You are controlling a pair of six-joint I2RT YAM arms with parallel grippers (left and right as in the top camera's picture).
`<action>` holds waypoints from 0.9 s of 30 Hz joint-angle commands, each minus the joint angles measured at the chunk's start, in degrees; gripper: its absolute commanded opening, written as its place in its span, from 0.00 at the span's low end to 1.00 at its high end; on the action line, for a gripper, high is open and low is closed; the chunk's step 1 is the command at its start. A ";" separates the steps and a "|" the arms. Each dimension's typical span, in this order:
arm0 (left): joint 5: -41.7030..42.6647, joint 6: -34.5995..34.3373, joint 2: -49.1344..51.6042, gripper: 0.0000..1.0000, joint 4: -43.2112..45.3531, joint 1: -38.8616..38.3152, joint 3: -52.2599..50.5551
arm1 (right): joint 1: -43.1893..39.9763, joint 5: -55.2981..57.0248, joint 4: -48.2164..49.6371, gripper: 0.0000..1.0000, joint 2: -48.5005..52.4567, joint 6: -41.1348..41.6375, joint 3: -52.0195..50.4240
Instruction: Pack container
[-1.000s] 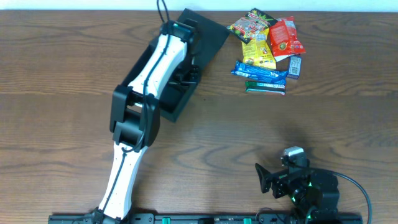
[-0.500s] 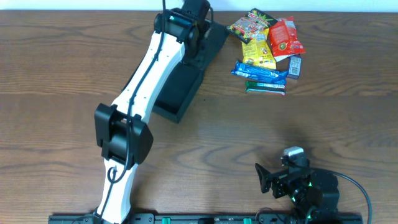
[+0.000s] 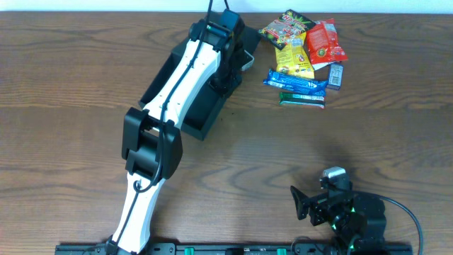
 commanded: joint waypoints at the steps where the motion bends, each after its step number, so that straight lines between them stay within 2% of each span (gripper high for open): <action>1: 0.92 1.81 0.20 0.49 0.22 0.22 -3.39 | -0.42 -0.02 -0.07 0.99 -0.31 0.81 -0.35; 4: 2.34 1.77 0.20 0.47 0.87 0.22 -5.75 | -0.42 -0.02 -0.07 0.99 -0.31 0.81 -0.35; 7: 2.29 0.74 0.20 0.37 1.38 0.22 -6.62 | -0.42 -0.02 -0.07 0.99 -0.31 0.81 -0.35; 9: 2.32 -2.60 0.20 0.30 1.66 0.26 -6.62 | -0.42 0.00 -0.07 0.99 -0.31 0.81 -0.35; 20: 2.32 -11.87 0.20 0.15 -0.42 0.22 -6.62 | -0.42 -0.02 -0.07 0.99 -0.31 0.81 -0.35; 24: 2.23 -17.77 0.20 0.07 -0.42 0.22 -6.62 | -0.42 0.00 -0.07 0.99 -0.31 0.81 -0.35; 27: 1.88 -22.53 0.20 0.06 -0.42 0.33 -6.62 | -0.42 0.00 -0.07 0.99 -0.31 0.81 -0.35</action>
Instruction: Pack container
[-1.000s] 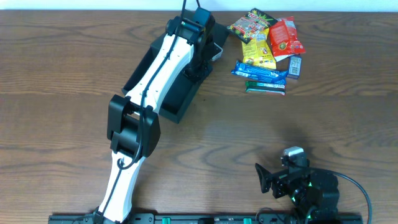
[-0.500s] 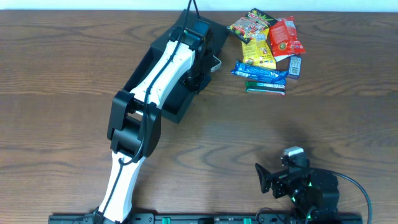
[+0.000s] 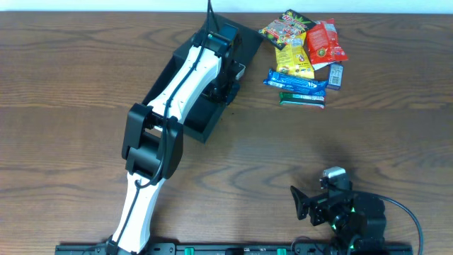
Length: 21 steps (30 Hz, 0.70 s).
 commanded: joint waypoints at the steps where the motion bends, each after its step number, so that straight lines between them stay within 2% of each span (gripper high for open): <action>1: -0.11 -7.78 0.17 0.06 -0.33 0.33 -0.17 | -0.42 -0.02 -0.07 0.99 -0.31 0.81 -0.35; 7: -3.41 -16.83 0.17 0.06 -0.31 0.35 -0.17 | -0.42 -0.02 -0.07 0.99 -0.31 0.81 -0.35; 21: -4.74 -25.92 0.17 0.06 1.81 0.35 -0.17 | -0.42 -0.02 -0.07 0.99 -0.31 0.81 -0.35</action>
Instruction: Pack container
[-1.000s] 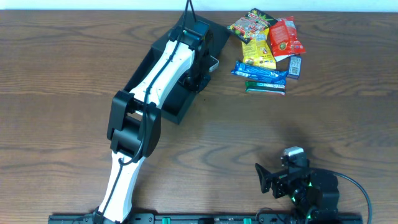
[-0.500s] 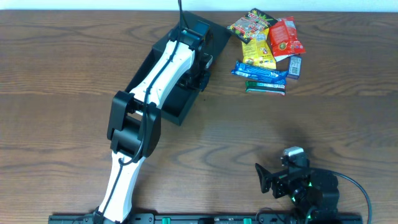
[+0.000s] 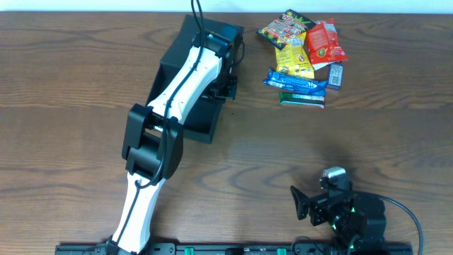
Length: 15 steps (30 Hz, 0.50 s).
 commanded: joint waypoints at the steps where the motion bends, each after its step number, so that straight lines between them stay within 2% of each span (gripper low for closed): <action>1: -1.60 -5.75 0.17 0.06 0.94 0.39 -0.17 | -0.42 -0.02 -0.07 0.99 -0.31 0.81 -0.35; 6: -1.42 -12.96 0.17 0.06 3.08 0.39 -0.17 | -0.42 0.00 -0.07 0.99 -0.31 0.81 -0.35; 15: 3.61 -14.36 0.17 0.06 7.54 0.35 -0.17 | -0.42 -0.02 -0.07 0.99 -0.31 0.81 -0.35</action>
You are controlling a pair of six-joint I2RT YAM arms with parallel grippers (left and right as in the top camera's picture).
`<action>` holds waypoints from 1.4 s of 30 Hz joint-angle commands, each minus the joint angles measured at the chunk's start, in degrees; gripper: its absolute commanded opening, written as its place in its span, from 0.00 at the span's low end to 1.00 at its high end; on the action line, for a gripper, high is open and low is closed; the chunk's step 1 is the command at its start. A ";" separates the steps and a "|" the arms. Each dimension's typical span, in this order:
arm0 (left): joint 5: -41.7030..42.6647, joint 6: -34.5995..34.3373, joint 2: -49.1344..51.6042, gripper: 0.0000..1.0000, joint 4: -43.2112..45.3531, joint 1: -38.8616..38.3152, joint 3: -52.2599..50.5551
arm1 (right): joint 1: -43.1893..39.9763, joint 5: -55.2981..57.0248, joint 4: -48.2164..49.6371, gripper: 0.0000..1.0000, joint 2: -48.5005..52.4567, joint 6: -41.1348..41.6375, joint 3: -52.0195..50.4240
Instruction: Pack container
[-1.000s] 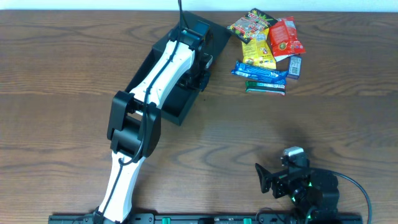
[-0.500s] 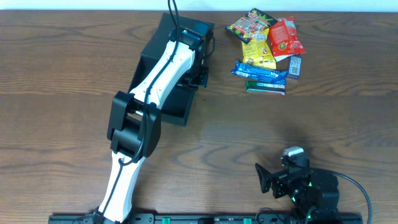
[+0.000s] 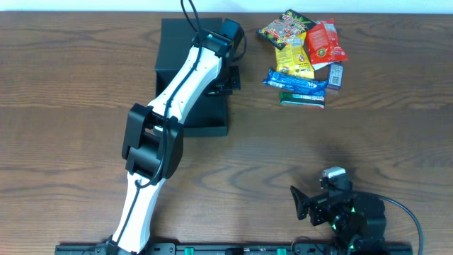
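Note:
A black rectangular container [image 3: 175,44] lies on the table at the back, its long sides square to the table's edges. My left arm reaches over it, and my left gripper [image 3: 229,79] sits at its right wall, apparently shut on that wall; the fingers are partly hidden by the wrist. To the container's right is a pile of snacks: a dark green packet [image 3: 282,25], a red packet [image 3: 324,41], a yellow packet [image 3: 294,58], a blue bar [image 3: 296,82] and a green bar [image 3: 302,100]. My right gripper [image 3: 298,202] rests open at the front right, far from everything.
A small dark packet [image 3: 335,75] lies at the right edge of the snack pile. The left arm's white links [image 3: 152,152] cross the table's middle left. The wooden table [image 3: 368,142] shows between the snacks and the right arm.
The container has turned further, from a slight slant to square with the table's edges, and sits a little more to the left. My left gripper moved with its right wall. The right arm is unchanged.
The container first lay diagonally, its far end pointing toward the snacks, with my left gripper at that end. At each later moment it stood less slanted and further from the snacks, the gripper staying at its right wall. Now it is square. The snacks and right arm stayed put.

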 commanded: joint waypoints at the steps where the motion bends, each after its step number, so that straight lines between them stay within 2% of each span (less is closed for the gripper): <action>1: 1.81 -1.64 0.17 0.06 0.33 0.28 -0.17 | -0.42 0.00 -0.07 0.99 -0.31 0.81 -0.35; 6: 4.39 0.85 0.17 0.06 1.29 -0.55 -0.17 | -0.42 0.00 -0.07 0.99 -0.31 0.81 -0.35; 14: 4.35 1.01 0.17 0.06 2.25 -2.56 -0.17 | -0.42 -0.02 -0.07 0.99 -0.31 0.81 -0.35; 19: 4.39 4.63 0.17 0.06 2.05 -3.23 -0.17 | -0.42 0.00 -0.07 0.99 -0.31 0.81 -0.35; 27: 4.44 5.88 0.17 0.07 1.99 -3.87 -0.17 | -0.42 -0.02 -0.07 0.99 -0.31 0.79 -0.35; 28: 4.74 6.54 0.17 0.32 1.95 -3.87 -0.17 | -0.42 -0.02 -0.07 0.99 -0.31 0.81 -0.35; 30: 5.99 7.89 0.17 0.95 1.79 -3.87 -0.15 | -0.42 -0.02 -0.07 0.99 -0.31 0.81 -0.35; 37: 6.71 9.99 -1.49 0.95 -0.48 -3.82 2.80 | -0.42 0.00 -0.07 0.99 -0.31 0.81 -0.35; 42: -1.55 9.97 -5.86 0.95 -3.80 -3.82 9.14 | -0.42 -0.02 -0.07 0.99 -0.31 0.81 -0.35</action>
